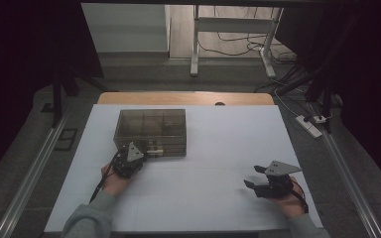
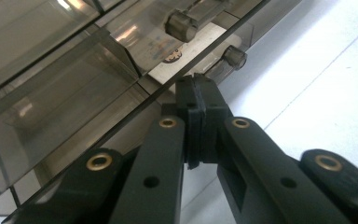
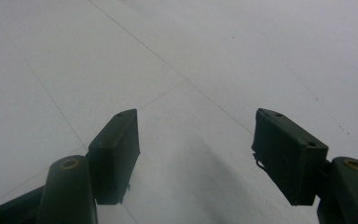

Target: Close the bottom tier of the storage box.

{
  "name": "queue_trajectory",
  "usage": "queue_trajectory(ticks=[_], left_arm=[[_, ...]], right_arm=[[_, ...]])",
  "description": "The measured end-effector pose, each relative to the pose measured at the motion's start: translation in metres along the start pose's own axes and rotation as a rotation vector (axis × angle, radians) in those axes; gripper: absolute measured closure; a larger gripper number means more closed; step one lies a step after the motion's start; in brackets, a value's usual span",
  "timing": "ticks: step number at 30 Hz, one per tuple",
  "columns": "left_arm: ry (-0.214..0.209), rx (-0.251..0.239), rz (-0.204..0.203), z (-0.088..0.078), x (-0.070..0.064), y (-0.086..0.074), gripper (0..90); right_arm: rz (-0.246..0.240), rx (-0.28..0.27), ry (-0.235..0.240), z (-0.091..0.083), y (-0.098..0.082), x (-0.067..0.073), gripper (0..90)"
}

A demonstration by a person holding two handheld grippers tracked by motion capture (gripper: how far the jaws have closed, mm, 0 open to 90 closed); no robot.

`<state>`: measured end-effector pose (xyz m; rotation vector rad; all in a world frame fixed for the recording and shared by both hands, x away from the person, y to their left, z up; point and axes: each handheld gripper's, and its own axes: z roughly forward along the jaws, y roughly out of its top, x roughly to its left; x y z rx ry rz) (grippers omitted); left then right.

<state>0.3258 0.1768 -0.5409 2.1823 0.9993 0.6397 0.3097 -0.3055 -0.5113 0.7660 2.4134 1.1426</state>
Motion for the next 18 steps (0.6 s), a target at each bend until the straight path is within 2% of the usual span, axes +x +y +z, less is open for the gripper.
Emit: queue_trajectory(ticks=[18], left_arm=[[0.011, 0.009, -0.006, 0.0039, 0.0027, 0.0039, 88.9]], right_arm=[[-0.003, 0.003, 0.001, -0.0009, 0.0, -0.0005, 31.1]])
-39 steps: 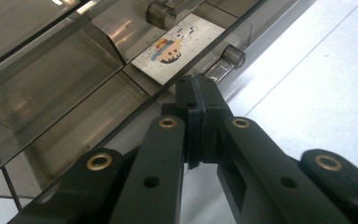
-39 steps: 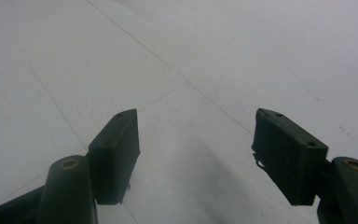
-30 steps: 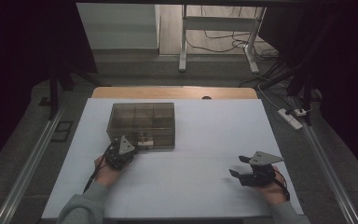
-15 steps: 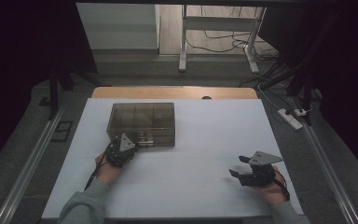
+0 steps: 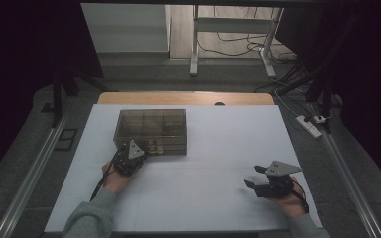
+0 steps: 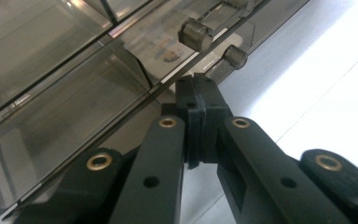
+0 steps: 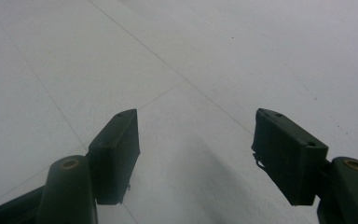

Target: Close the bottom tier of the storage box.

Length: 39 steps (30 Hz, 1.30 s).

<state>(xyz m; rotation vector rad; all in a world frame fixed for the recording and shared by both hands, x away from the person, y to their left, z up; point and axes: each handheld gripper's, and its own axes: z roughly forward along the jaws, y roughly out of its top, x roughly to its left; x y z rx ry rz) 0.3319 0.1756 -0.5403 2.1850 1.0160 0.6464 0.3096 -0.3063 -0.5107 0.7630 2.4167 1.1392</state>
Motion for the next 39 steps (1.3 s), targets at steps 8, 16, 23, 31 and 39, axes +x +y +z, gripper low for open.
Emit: queue_trajectory(ticks=[8, 16, 23, 31, 39], left_arm=[[-0.016, -0.01, 0.01, -0.011, -0.003, -0.001, 88.9], [-0.024, -0.02, 0.001, -0.02, -0.004, -0.004, 88.9], [-0.041, -0.037, 0.007, -0.028, -0.009, -0.004, 88.9], [-0.06, -0.056, -0.002, -0.044, -0.007, -0.012, 88.8], [-0.089, -0.073, -0.039, -0.059, -0.003, -0.026, 84.6]], right_arm=[[0.008, -0.017, 0.005, -0.001, 0.0, -0.001, 31.1], [0.011, -0.028, 0.019, 0.0, 0.0, -0.003, 31.2], [0.012, -0.044, 0.02, -0.003, 0.001, -0.002, 31.2], [0.022, -0.052, 0.023, -0.006, -0.001, -0.003, 31.0], [0.027, -0.046, 0.02, -0.007, -0.001, -0.003, 31.0]])
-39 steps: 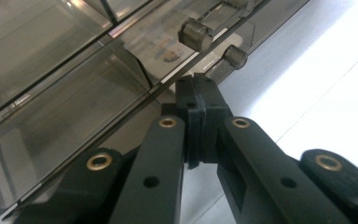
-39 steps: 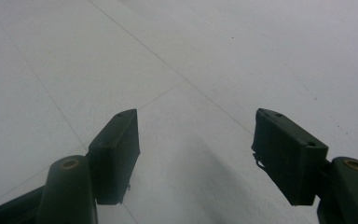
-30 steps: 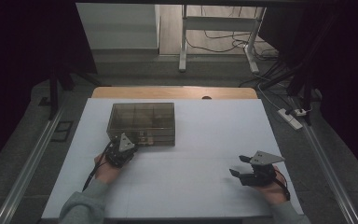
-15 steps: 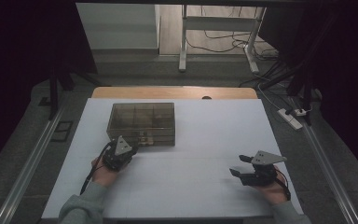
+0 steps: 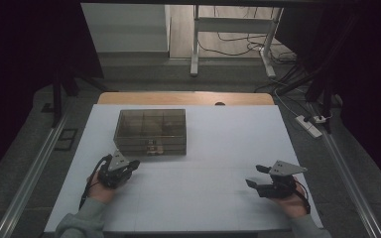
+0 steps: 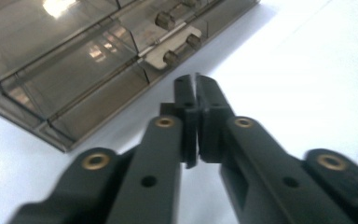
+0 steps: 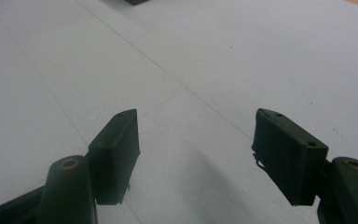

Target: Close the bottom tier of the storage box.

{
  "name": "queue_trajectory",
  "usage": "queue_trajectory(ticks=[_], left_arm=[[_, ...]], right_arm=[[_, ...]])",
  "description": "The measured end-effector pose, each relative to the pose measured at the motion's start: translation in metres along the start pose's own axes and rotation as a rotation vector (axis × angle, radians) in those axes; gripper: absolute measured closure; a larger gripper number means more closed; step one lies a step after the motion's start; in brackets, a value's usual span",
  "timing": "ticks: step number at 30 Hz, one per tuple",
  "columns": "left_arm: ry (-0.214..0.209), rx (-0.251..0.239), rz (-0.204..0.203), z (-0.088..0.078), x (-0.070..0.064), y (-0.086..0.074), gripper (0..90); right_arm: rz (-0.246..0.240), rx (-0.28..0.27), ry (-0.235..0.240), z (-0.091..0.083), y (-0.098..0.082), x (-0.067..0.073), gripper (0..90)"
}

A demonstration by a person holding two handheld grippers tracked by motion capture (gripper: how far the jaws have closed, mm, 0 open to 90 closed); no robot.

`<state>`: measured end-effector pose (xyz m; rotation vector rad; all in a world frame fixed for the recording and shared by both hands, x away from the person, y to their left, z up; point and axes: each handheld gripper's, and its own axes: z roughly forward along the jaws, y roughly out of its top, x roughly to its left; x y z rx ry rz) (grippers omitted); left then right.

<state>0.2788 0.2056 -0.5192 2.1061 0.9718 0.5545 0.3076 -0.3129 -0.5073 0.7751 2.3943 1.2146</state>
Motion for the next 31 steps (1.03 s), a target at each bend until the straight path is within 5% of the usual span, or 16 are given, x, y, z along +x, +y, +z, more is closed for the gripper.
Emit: queue_trajectory(ticks=[5, 12, 19, 31], left_arm=[[-0.039, -0.007, -0.018, -0.009, -0.002, -0.009, 59.3], [-0.065, -0.006, -0.035, -0.02, -0.004, -0.021, 35.0], [-0.094, 0.005, -0.073, -0.024, -0.001, -0.025, 25.6], [-0.086, 0.007, -0.11, -0.022, 0.003, -0.027, 24.2]], right_arm=[[0.011, -0.009, -0.011, -0.003, -0.002, 0.001, 30.8], [0.041, -0.03, -0.013, -0.008, -0.003, 0.002, 29.5], [0.049, -0.029, -0.021, -0.012, -0.005, 0.005, 28.2], [0.042, -0.024, -0.018, -0.009, -0.006, 0.003, 27.2]])
